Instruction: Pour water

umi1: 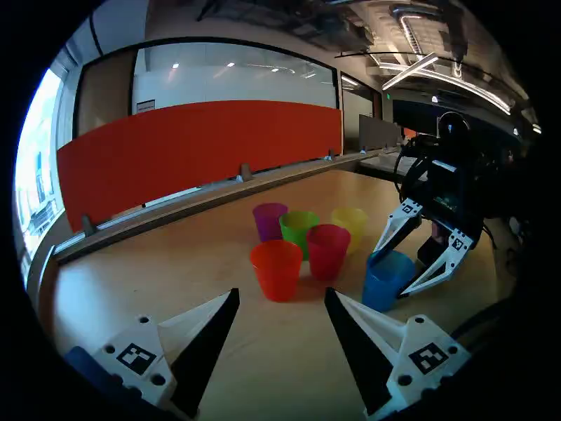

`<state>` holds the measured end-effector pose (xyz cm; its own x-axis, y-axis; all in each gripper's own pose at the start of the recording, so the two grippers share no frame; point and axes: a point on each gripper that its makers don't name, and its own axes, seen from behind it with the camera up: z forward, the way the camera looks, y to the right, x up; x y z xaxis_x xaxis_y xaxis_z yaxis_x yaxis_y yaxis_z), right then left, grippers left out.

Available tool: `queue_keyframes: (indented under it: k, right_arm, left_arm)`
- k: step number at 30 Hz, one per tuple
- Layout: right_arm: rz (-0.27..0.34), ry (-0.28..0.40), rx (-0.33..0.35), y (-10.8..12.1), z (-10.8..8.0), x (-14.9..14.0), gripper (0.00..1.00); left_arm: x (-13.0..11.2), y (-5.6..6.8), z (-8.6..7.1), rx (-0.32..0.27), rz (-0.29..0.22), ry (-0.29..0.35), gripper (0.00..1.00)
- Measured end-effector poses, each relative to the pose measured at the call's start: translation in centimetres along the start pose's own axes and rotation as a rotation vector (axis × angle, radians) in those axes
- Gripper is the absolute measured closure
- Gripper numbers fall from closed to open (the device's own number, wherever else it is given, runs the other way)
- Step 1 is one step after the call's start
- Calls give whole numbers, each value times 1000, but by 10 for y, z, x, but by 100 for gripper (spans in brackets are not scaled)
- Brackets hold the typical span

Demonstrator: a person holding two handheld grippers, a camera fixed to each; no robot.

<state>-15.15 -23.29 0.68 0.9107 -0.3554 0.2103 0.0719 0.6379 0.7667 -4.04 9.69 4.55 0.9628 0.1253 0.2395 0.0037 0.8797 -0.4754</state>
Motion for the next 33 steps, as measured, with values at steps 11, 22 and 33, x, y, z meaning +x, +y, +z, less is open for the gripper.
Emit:
queue_keyframes:
  k: [11,22,33]
  right_arm:
    - [22,27,-10,-2,-1,5,10]
    - [41,126,-66,8,-22,30,10]
    - [40,248,-141,21,-44,61,10]
  left_arm:
    - [5,3,-1,-5,3,9,10]
    - [19,13,3,-24,16,22,10]
    - [47,21,18,-41,53,45,10]
